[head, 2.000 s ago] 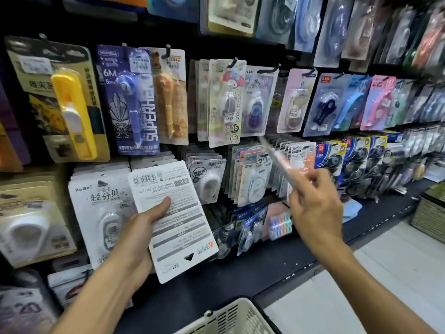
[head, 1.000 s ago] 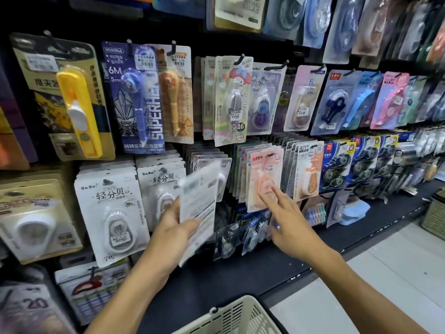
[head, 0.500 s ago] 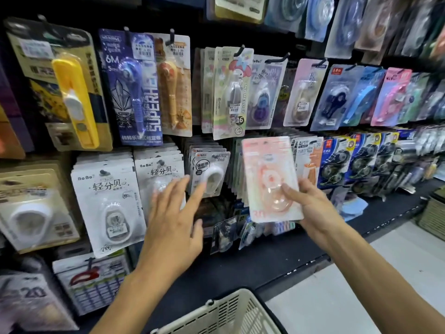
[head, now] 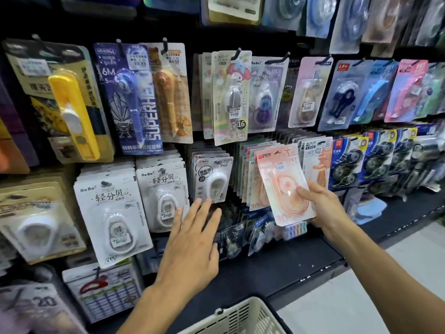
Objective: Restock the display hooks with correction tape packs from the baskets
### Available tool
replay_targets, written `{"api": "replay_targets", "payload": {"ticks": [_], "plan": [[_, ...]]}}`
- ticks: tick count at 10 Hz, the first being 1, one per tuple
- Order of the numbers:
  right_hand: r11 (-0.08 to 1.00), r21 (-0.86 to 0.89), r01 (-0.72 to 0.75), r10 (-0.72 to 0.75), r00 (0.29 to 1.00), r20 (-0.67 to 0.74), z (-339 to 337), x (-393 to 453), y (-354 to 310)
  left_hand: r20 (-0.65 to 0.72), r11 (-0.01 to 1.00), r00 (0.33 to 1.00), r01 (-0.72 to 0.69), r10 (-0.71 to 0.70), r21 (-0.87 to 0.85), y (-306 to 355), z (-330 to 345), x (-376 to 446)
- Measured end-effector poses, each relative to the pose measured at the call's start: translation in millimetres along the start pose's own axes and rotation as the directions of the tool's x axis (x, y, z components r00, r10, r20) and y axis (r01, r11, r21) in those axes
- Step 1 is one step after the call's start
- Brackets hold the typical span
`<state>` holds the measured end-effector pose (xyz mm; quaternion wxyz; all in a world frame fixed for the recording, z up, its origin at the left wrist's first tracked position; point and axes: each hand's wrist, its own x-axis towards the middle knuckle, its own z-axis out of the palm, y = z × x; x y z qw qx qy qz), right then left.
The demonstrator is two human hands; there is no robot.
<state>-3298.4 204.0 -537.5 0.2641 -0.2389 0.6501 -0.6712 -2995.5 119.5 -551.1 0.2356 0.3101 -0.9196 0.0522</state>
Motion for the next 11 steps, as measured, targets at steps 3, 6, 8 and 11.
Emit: {"api": "replay_targets", "payload": {"ticks": [3,6,8,11], "plan": [[0.994,-0.077,0.083,-0.096,0.98,-0.175,17.0,13.0,-0.1,0.026,0.975,0.998,-0.06,0.056,0.212,2.0,15.6,28.7],[0.96,-0.226,0.163,-0.192,0.975,-0.11,35.9,13.5,13.2,0.077,0.904,0.993,-0.114,0.091,0.411,-8.2,29.8,76.1],[0.943,-0.302,0.139,-0.171,0.982,-0.083,35.1,11.0,16.5,0.023,0.92,0.996,-0.092,0.09,0.382,-6.3,28.5,69.3],[0.962,-0.272,0.013,-0.036,0.996,-0.079,13.7,13.5,-21.3,0.017,0.995,1.0,-0.01,0.012,-0.097,-9.3,-40.2,28.8]]}}
